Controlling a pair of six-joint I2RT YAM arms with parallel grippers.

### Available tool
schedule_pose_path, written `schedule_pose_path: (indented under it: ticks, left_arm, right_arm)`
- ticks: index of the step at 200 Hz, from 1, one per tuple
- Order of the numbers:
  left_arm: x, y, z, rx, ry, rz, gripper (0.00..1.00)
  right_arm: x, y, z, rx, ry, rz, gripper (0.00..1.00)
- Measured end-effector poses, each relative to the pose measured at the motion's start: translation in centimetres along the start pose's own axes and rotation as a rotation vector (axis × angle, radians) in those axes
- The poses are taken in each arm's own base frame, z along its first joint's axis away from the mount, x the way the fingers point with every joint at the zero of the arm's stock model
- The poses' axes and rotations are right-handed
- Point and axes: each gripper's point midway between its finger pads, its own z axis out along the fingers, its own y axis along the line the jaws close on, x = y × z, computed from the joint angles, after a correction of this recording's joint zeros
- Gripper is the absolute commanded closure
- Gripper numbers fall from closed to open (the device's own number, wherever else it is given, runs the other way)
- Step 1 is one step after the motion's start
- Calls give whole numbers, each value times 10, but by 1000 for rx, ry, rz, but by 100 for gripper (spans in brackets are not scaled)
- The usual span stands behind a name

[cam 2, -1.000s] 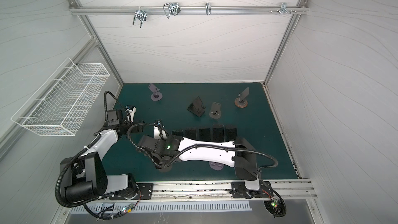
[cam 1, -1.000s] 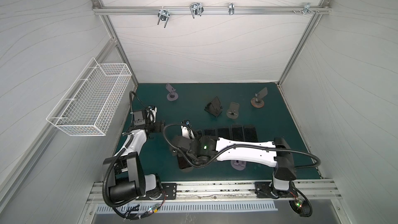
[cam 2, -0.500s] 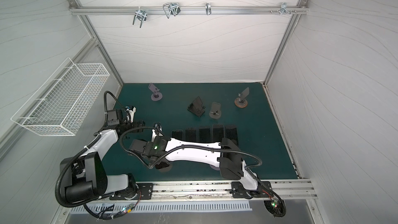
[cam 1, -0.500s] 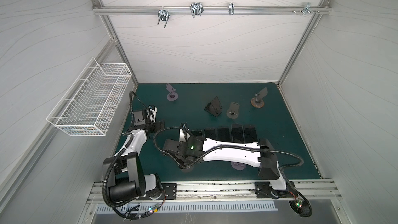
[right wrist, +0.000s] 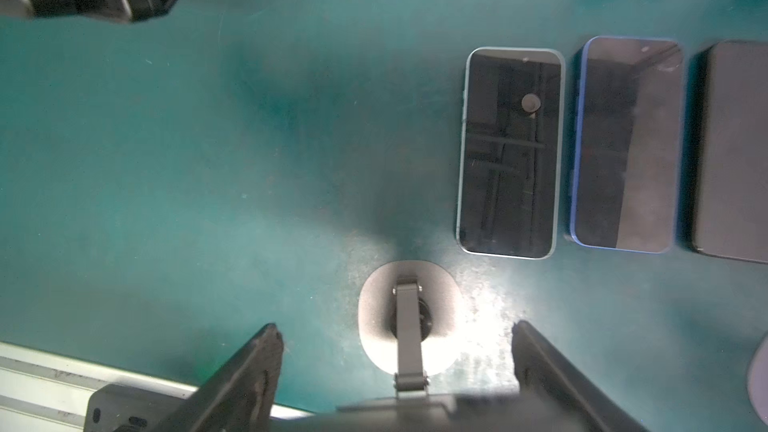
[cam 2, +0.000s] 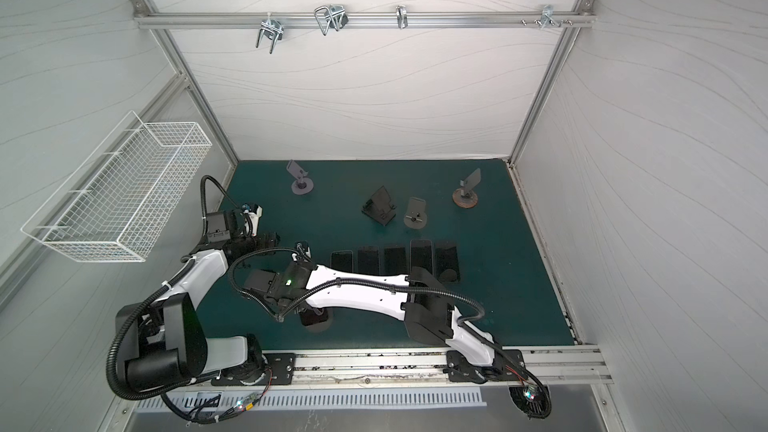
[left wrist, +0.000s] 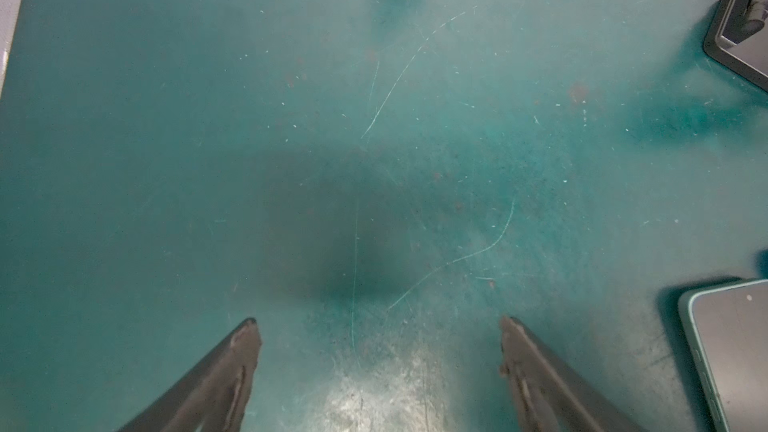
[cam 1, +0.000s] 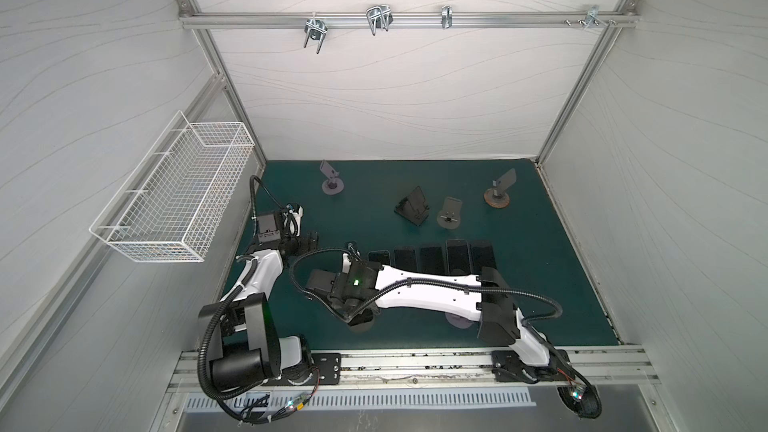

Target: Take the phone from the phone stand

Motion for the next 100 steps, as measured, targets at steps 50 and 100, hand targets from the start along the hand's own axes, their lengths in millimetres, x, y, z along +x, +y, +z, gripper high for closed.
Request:
schedule_pose_path:
  ticks: [50,100]
  left_arm:
    - [0,1,0,-3,0,0,9]
    - [0,1,0,-4,1,0,9]
  right_arm:
    - [6,-6,6,24,43,-4,20]
    - [5,-8,7,36,23,-8,25]
